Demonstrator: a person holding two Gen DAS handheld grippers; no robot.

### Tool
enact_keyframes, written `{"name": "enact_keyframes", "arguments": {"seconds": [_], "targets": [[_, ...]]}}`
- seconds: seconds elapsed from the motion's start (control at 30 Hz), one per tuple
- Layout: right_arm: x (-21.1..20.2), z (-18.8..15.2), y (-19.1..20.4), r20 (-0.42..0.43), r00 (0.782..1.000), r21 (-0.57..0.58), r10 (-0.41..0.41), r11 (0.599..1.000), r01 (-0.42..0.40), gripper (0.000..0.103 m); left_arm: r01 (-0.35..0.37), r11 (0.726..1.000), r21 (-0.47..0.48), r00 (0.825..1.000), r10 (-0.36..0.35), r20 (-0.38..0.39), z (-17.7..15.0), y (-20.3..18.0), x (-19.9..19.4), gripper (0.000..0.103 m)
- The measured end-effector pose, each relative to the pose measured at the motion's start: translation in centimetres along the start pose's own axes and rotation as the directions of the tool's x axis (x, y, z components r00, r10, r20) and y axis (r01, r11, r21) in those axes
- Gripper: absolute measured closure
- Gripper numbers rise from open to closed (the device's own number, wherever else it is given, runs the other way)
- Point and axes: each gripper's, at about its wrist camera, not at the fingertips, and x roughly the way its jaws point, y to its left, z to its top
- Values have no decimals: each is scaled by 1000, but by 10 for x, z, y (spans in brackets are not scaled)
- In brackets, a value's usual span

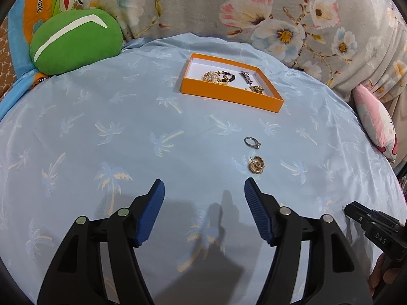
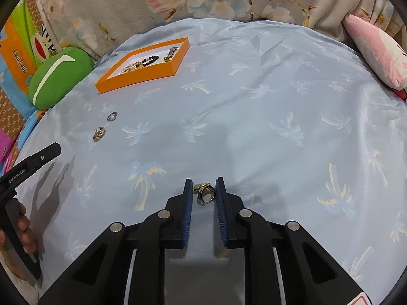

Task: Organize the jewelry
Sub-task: 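Grasp a gold earring with the right tool while the left tool approaches the silver ring, then grasp the silver ring with the left tool while the right tool holds the earring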

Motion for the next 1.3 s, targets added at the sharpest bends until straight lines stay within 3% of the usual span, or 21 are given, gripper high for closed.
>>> {"name": "enact_keyframes", "arguments": {"seconds": [0.6,0.77,1.0,1.17,1.3], "targets": [[4,3,18,6,997,-12,71,997,-71,86,20,1000,14,1000,-19,-11,3,-8,5,40],[6,5,20,6,997,-11,82,997,-82,86,72,997,15,997,-71,-43,17,-29,26,40],[10,8,19,2,995,7,101,995,-101,86,83,996,23,993,-81,-88,39,-59,64,41],[13,9,18,-5,993,20,118,993,-117,86,67,998,1,990,-66,-125,50,-62,86,53],[15,11,18,-6,992,18,125,992,-125,86,44,998,34,992,-39,-124,51,-67,90,72]]}}
